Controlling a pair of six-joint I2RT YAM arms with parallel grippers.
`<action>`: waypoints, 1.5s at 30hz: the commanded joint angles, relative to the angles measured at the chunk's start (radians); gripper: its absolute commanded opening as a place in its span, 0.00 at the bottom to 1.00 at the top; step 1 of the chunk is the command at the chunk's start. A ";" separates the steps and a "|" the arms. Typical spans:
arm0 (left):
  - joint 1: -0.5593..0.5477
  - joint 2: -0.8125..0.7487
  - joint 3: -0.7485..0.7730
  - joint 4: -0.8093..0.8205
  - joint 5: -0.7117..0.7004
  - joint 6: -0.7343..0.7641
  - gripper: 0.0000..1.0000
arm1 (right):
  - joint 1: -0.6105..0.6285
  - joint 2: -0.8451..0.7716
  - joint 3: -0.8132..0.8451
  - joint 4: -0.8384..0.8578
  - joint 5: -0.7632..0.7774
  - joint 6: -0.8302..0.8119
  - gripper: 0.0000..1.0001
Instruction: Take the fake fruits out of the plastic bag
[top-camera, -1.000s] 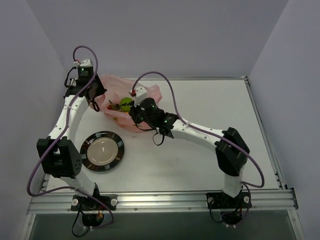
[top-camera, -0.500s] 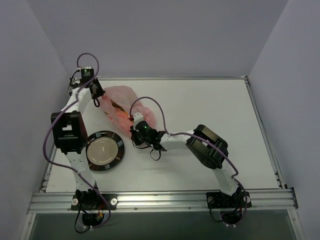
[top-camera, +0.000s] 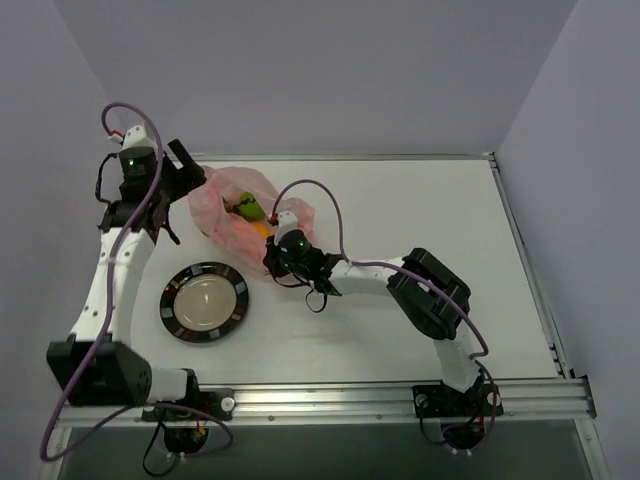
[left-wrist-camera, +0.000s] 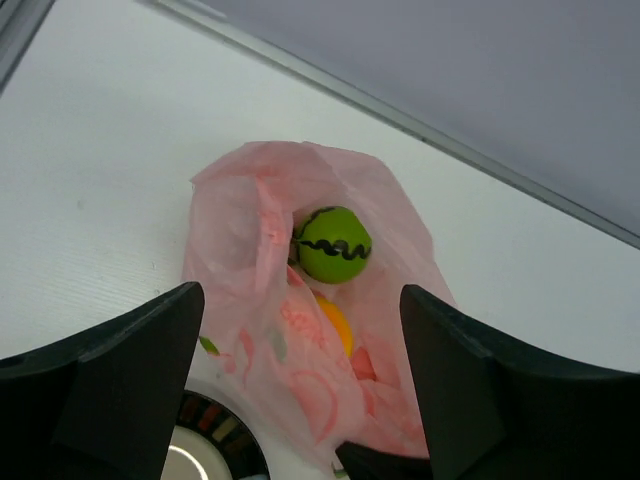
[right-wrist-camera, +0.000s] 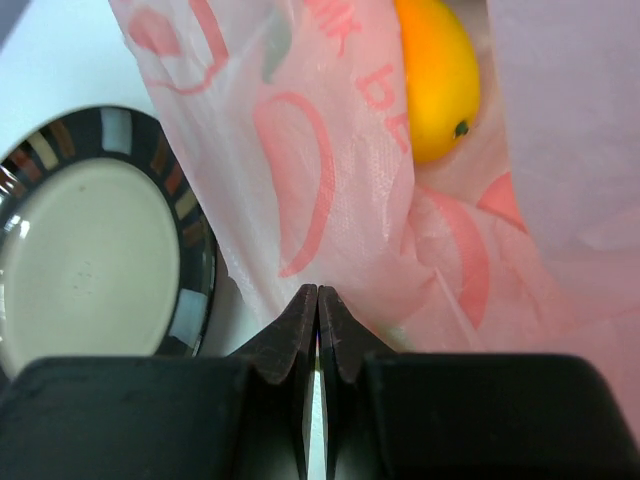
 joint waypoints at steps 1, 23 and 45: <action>-0.088 -0.190 -0.114 -0.064 -0.080 -0.031 0.76 | -0.013 -0.095 -0.008 0.030 -0.012 0.040 0.00; -0.348 0.092 -0.273 0.210 -0.311 -0.099 0.84 | -0.047 -0.356 -0.057 -0.113 0.008 -0.026 0.18; -0.256 0.169 -0.454 0.399 -0.243 -0.149 0.02 | -0.272 0.031 0.161 -0.172 0.035 -0.083 0.17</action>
